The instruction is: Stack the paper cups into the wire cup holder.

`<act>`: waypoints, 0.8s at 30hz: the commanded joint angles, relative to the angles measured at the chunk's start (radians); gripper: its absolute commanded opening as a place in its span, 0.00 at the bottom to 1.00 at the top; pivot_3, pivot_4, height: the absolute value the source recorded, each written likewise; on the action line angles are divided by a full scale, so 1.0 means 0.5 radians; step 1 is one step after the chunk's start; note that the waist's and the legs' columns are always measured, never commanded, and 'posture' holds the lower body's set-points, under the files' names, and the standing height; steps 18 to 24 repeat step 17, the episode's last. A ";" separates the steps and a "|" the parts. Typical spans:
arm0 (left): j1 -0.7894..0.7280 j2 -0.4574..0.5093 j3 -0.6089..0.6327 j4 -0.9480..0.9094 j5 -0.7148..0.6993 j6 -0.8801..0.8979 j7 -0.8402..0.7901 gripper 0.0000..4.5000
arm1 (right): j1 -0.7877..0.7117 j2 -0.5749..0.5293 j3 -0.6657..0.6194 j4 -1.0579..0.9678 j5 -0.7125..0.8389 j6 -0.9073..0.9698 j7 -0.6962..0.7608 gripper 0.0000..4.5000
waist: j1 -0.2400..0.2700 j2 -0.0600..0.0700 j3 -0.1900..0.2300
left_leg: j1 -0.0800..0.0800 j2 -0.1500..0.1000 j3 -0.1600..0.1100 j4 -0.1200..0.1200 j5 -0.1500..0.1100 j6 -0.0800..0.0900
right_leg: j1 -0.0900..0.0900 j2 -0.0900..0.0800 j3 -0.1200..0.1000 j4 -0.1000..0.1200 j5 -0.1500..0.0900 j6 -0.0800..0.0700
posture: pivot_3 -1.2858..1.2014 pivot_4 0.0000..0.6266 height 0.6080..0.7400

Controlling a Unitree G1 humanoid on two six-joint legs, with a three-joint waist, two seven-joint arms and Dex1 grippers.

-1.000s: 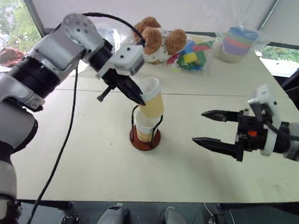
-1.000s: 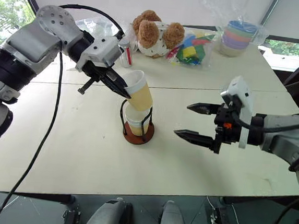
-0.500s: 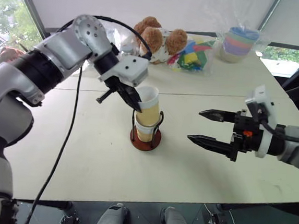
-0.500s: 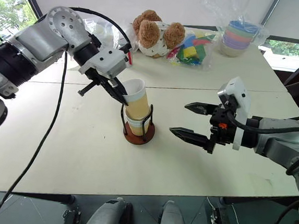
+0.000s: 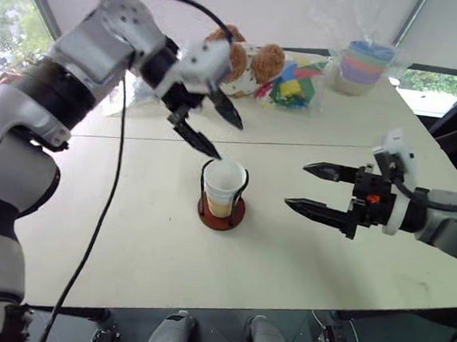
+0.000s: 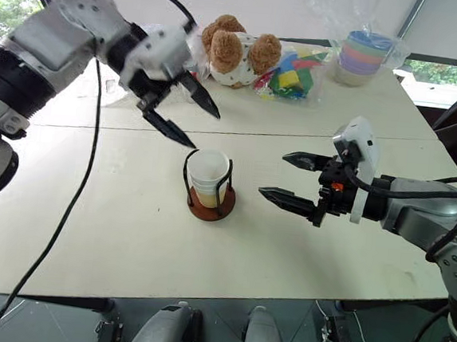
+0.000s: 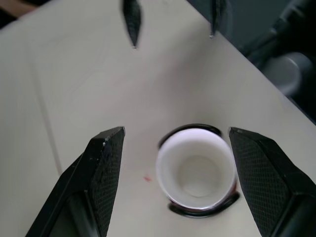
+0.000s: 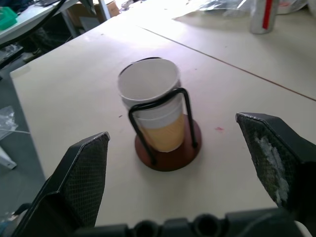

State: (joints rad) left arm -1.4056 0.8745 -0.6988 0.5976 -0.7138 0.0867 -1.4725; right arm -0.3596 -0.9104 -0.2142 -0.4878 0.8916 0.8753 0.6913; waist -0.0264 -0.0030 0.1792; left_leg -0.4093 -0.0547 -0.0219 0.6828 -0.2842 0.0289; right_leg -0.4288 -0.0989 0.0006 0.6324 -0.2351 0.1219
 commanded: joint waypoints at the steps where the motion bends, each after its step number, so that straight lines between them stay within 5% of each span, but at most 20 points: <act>1: 0.448 0.155 0.473 -0.304 -0.025 0.282 0.463 0.76 | -0.011 0.116 0.099 0.142 -0.219 -0.214 -0.002 1.00 | -0.029 -0.001 0.001 | 0.002 0.000 -0.001 -0.001 0.000 0.000 | 0.000 0.001 0.003 0.001 0.000 0.000 | 0.52 0.24 1.00; 7: 1.618 0.200 1.276 -1.310 -0.099 0.744 1.547 0.76 | -0.136 0.384 0.327 0.595 -0.578 -0.538 0.040 1.00 | -0.015 -0.005 0.001 | -0.001 0.000 -0.006 0.000 0.002 -0.006 | 0.000 0.000 0.007 0.005 0.000 0.000 | 0.52 0.24 1.00; 13: 2.439 -0.310 1.778 -2.001 0.030 0.883 2.471 0.76 | -0.298 0.597 0.340 1.098 -0.859 -0.822 -0.058 1.00 | 0.062 -0.005 0.001 | -0.001 -0.004 -0.008 0.000 0.007 -0.017 | 0.000 0.000 0.022 -0.002 0.001 -0.001 | 0.52 0.24 1.00; 17: 2.734 -0.658 1.812 -2.153 0.134 0.798 2.663 0.76 | -0.389 0.716 0.310 1.362 -0.995 -1.014 -0.172 1.00 | 0.081 -0.005 -0.001 | 0.001 -0.006 -0.007 -0.001 0.008 -0.019 | 0.002 0.001 0.024 -0.002 0.002 -0.003 | 0.52 0.24 1.00; 24: 2.734 -0.658 1.812 -2.153 0.134 0.798 2.663 0.76 | -0.389 0.716 0.310 1.362 -0.995 -1.014 -0.172 1.00 | 0.081 -0.005 -0.001 | 0.001 -0.006 -0.007 -0.001 0.008 -0.019 | 0.002 0.001 0.024 -0.002 0.002 -0.003 | 0.52 0.24 1.00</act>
